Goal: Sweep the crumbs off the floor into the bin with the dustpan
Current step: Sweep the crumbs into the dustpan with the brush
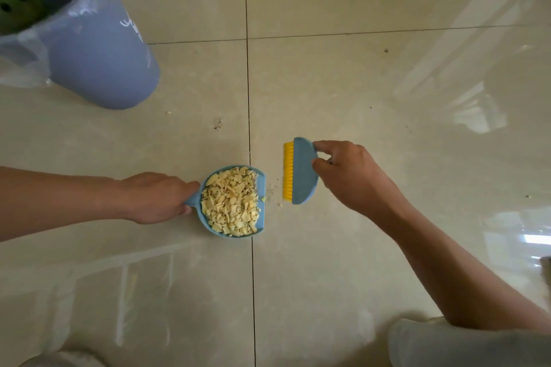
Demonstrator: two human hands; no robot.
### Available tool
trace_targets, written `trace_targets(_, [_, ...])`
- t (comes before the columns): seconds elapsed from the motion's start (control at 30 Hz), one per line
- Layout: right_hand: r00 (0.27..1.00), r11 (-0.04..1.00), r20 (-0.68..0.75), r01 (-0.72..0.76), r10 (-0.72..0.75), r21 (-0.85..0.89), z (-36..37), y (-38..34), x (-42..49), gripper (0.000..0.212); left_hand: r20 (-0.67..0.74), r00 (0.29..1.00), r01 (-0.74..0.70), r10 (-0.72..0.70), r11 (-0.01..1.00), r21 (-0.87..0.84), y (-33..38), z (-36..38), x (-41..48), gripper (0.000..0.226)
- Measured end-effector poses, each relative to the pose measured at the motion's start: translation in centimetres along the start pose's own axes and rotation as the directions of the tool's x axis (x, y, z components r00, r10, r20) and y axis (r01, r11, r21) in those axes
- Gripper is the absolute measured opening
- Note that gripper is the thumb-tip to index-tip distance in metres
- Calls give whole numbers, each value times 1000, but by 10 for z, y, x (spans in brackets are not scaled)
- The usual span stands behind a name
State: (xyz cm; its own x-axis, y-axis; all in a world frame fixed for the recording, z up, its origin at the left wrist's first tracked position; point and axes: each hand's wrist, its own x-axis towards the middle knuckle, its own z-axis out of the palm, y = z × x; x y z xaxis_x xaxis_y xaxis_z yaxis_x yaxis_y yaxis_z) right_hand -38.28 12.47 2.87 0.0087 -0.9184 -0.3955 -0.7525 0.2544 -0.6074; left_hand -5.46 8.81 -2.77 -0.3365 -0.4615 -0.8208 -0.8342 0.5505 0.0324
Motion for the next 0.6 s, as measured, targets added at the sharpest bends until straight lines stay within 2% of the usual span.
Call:
trace_targets(0.2, [999,998,35,-17,19,-54,-15,16,11,43,-39,999,5,-7,998,-64,-17,3,-9,16])
trace_targets(0.33, [975,999,221,6,1,-31,-10,8,13,34,-44,999,21,-24,997,-74,-27,5,-17,13])
trace_targets(0.47, [893,999,448,39,-44,22,34,4,16,28,-27,999,27,-29,997,-68,-43,13,-29,15])
trace_targets(0.53, [875,999,482,36,-49,35,58,9,20,27,-10,999,36,-36,997,-61,-51,15,-35,16])
trace_targets(0.6, [886,997,460,72,-63,-2,69,17,28,26,5,1000,30,-30,999,-36,-56,16,-39,13])
